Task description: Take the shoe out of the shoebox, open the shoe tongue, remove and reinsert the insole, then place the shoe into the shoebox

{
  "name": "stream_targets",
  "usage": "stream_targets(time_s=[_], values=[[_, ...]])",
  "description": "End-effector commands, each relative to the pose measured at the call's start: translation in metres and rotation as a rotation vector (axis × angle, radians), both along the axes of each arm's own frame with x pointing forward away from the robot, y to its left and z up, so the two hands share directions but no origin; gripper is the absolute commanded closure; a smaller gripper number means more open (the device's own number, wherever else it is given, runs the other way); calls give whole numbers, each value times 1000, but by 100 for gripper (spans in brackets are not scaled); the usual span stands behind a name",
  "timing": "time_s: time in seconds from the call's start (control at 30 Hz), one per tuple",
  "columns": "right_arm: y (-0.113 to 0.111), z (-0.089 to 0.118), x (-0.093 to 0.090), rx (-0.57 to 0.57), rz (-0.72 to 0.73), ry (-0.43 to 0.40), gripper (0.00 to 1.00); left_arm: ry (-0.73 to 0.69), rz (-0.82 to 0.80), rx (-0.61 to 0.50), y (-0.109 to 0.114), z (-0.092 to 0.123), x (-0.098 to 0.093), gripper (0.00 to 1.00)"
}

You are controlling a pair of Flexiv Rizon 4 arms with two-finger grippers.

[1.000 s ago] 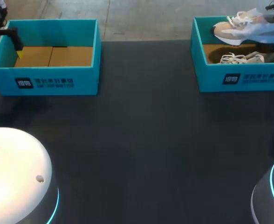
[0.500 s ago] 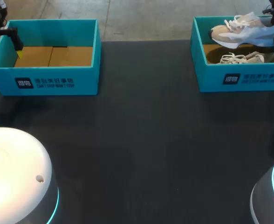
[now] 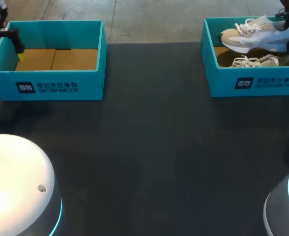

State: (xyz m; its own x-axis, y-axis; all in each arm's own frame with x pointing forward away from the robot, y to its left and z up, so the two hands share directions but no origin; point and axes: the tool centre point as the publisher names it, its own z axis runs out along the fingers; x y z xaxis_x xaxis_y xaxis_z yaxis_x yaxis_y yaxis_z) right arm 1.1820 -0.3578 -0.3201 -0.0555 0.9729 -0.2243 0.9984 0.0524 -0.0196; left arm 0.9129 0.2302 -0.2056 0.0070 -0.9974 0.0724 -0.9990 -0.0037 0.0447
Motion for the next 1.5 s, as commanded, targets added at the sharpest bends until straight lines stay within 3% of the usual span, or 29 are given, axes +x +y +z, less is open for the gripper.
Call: stream_targets(time_s=[0.03, 0.73, 1.5], values=[[1, -1, 9, -17, -32, 74, 100, 0, 0, 2, 0, 0, 0, 0], [10, -11, 11, -10, -51, 63, 100, 0, 0, 2, 0, 0, 0, 0], [-3, -29, 7, -18, -84, 75, 100, 0, 0, 2, 0, 0, 0, 0]])
